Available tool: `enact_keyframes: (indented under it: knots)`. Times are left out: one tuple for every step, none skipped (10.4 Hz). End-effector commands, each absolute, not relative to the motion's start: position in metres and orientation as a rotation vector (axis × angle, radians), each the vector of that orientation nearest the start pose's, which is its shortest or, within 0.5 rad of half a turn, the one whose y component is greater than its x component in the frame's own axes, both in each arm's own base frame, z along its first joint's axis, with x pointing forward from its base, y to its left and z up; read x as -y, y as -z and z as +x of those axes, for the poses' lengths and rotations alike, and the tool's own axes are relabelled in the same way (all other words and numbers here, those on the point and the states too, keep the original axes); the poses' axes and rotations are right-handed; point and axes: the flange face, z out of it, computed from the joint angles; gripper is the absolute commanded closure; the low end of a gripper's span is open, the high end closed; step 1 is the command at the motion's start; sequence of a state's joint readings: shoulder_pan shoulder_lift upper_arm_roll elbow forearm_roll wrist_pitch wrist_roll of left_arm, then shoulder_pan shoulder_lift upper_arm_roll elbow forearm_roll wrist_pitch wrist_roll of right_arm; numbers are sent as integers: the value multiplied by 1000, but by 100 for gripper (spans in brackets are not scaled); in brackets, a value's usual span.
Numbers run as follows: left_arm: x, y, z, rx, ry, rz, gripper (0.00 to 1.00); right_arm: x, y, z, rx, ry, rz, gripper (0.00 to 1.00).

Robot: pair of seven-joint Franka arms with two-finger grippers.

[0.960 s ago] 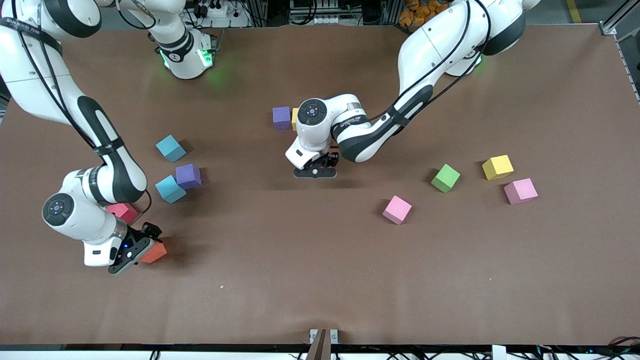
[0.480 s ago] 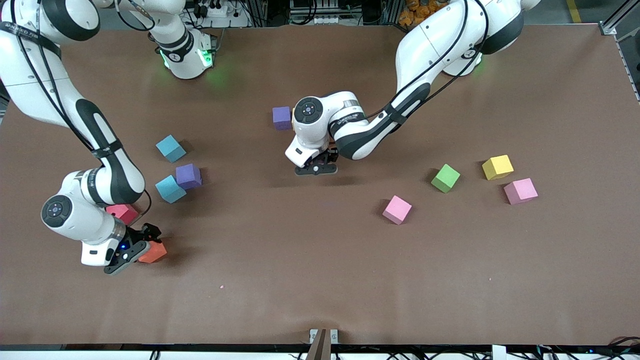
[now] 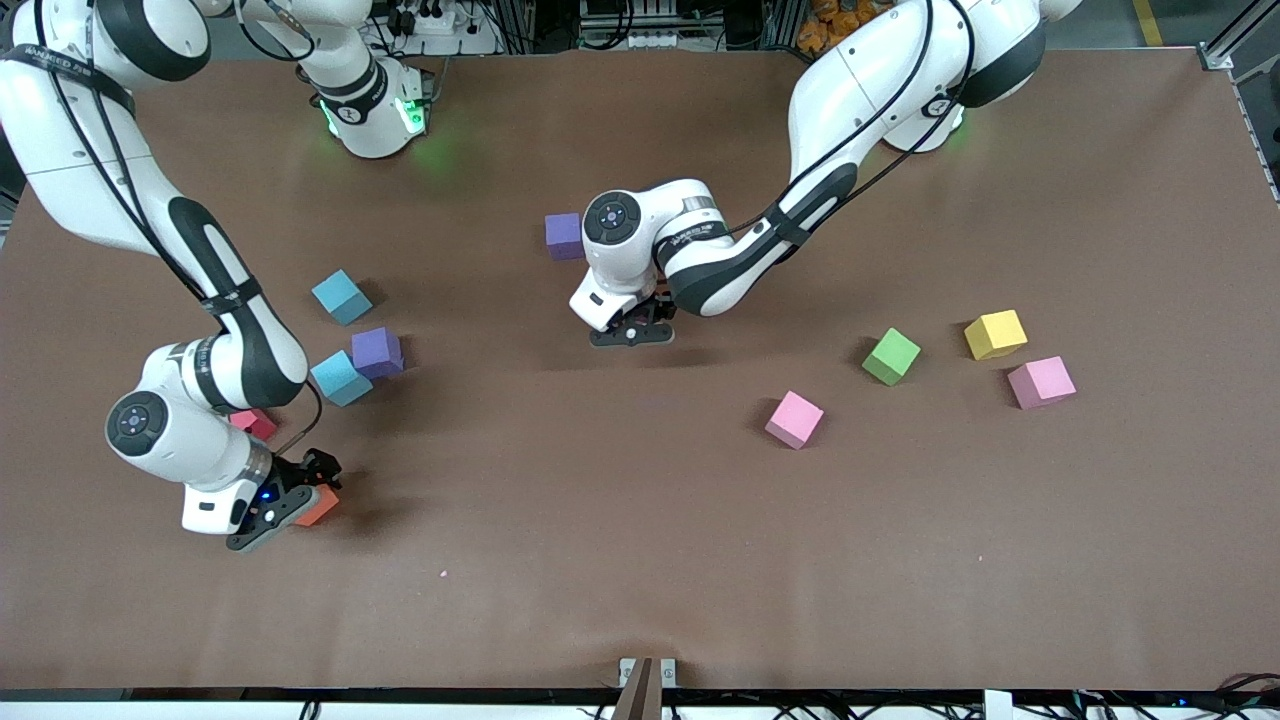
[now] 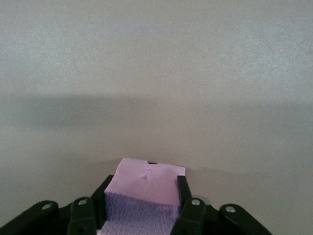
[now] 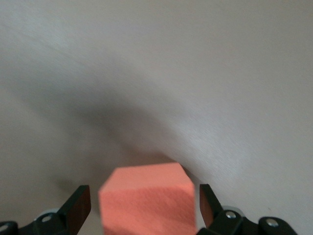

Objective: Form number 2 with 11 blocks

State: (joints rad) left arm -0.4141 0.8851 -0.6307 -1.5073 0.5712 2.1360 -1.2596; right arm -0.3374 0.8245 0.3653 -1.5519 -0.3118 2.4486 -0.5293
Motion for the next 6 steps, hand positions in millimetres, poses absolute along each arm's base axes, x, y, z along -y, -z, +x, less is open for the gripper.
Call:
enact_keyframes:
  knots:
    - [547, -172, 408, 96, -164, -3040, 50, 36, -200, 715, 996, 221, -2961, 1]
    - [549, -171, 404, 101, -181, -3038, 50, 34, -200, 715, 997, 222, -2959, 2]
    - [549, -170, 404, 100, -181, -3036, 49, 32, -200, 715, 985, 221, -2962, 2]
    - [551, -170, 401, 94, -182, -3036, 49, 30, -200, 716, 979, 222, -2959, 2]
    - [551, -168, 397, 88, -189, -3031, 48, 28, -200, 716, 981, 223, -2957, 2]
    - [552, -168, 395, 87, -187, -3029, 36, 29, -198, 715, 979, 220, -2957, 8]
